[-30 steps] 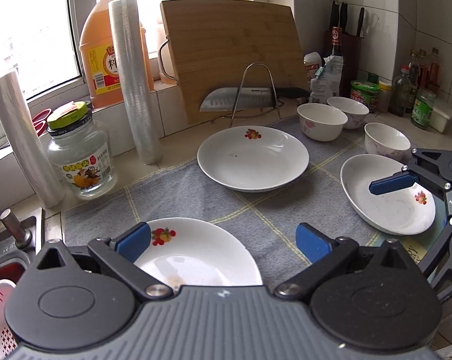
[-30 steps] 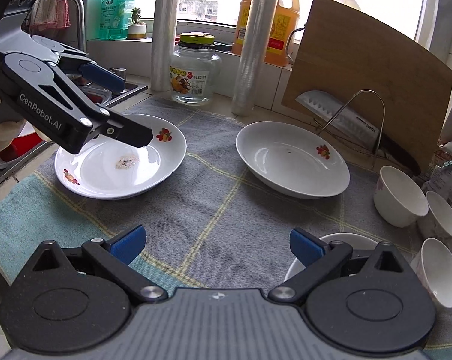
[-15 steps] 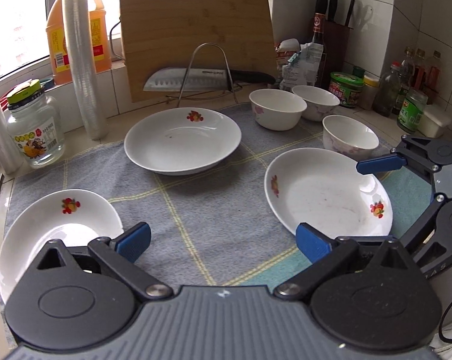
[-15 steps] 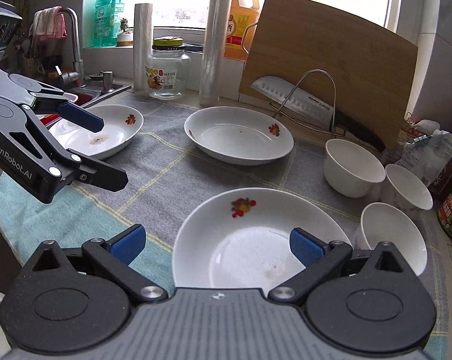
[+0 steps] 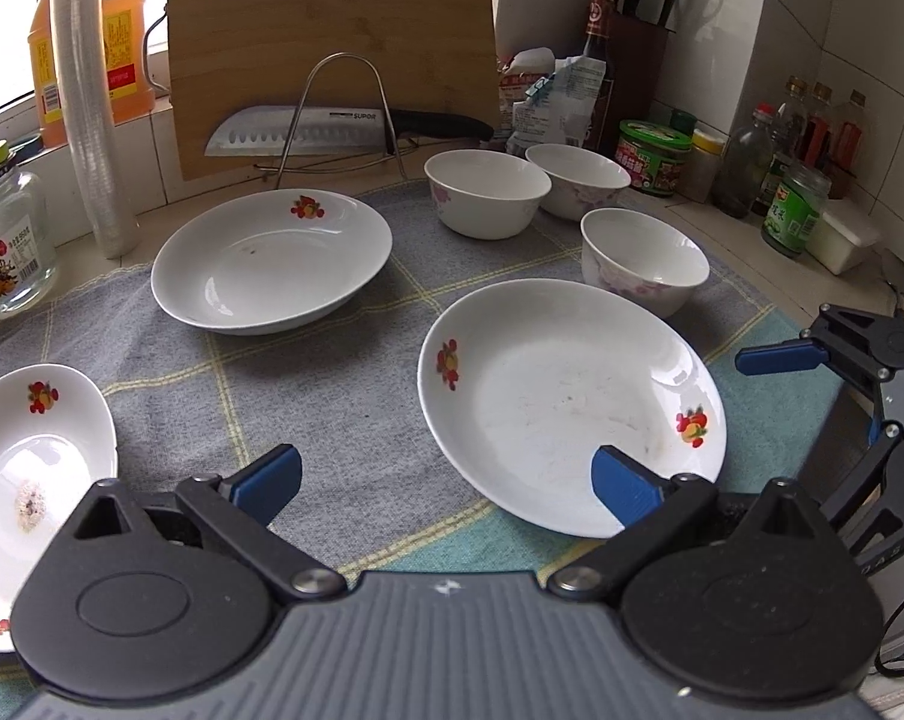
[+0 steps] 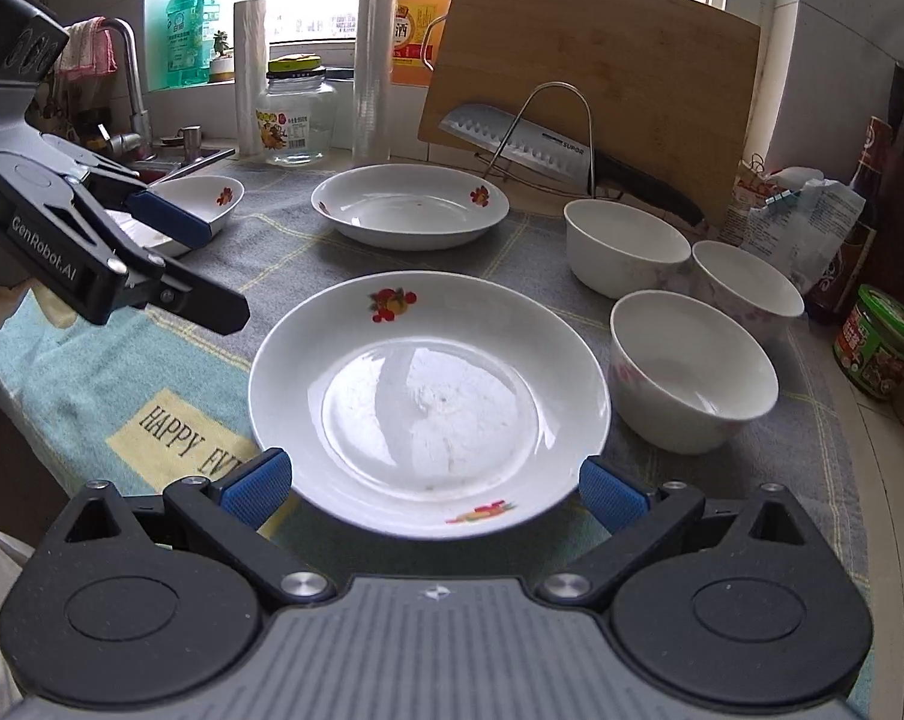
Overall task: Organize plates and bowls
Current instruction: 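Move the left gripper to the next white fruit-decal plate's rim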
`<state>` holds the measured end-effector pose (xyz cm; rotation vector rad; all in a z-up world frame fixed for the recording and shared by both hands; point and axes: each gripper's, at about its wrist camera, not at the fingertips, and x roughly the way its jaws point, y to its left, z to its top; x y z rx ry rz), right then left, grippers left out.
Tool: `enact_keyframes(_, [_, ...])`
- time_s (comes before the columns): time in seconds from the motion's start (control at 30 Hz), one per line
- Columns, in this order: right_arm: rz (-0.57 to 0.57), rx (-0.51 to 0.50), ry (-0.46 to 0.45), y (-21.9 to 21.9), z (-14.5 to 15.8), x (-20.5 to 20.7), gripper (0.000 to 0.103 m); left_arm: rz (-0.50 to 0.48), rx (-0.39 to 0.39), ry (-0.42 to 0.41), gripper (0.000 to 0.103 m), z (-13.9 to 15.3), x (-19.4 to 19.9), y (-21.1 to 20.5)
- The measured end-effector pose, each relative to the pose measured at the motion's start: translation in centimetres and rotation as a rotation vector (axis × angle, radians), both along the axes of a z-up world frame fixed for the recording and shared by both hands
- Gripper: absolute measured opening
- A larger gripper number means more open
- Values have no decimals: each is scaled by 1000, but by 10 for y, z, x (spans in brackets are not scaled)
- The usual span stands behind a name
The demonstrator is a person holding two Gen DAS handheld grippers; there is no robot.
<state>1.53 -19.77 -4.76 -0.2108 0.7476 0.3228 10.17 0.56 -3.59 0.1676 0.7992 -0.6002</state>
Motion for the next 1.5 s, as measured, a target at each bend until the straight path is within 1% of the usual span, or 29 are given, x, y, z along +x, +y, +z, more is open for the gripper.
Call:
enact_keyframes(0.13, [1, -21, 32, -10, -15, -4, 103, 0, 10, 13, 102, 0, 6, -9])
enact_keyframes(0.3, [6, 20, 52, -16, -32, 4, 103, -7, 16, 37, 102, -1, 15, -20])
enact_keyframes(0.47, [14, 39, 38, -15, -42, 11, 103, -43, 42, 59, 102, -5, 28, -31])
enact_keyframes(0.73, [60, 49, 10, -13, -45, 17, 103, -103, 43, 119, 102, -12, 59, -51])
enact_keyframes(0.8, [65, 52, 6, -13, -45, 17, 103, -108, 56, 155, 102, -19, 71, -57])
enact_keyframes(0.87, [63, 55, 5, -13, -45, 17, 103, -110, 64, 208, 102, -29, 82, -61])
enact_keyframes(1.0, [63, 54, 6, -13, -45, 17, 103, -131, 60, 298, 102, -44, 97, -64])
enact_keyframes(1.23, [54, 59, -5, -12, -45, 15, 103, -195, 123, 272, 102, -47, 101, -78])
enact_keyframes(1.5, [46, 63, -19, -12, -45, 11, 103, -211, 138, 285, 102, -47, 109, -82])
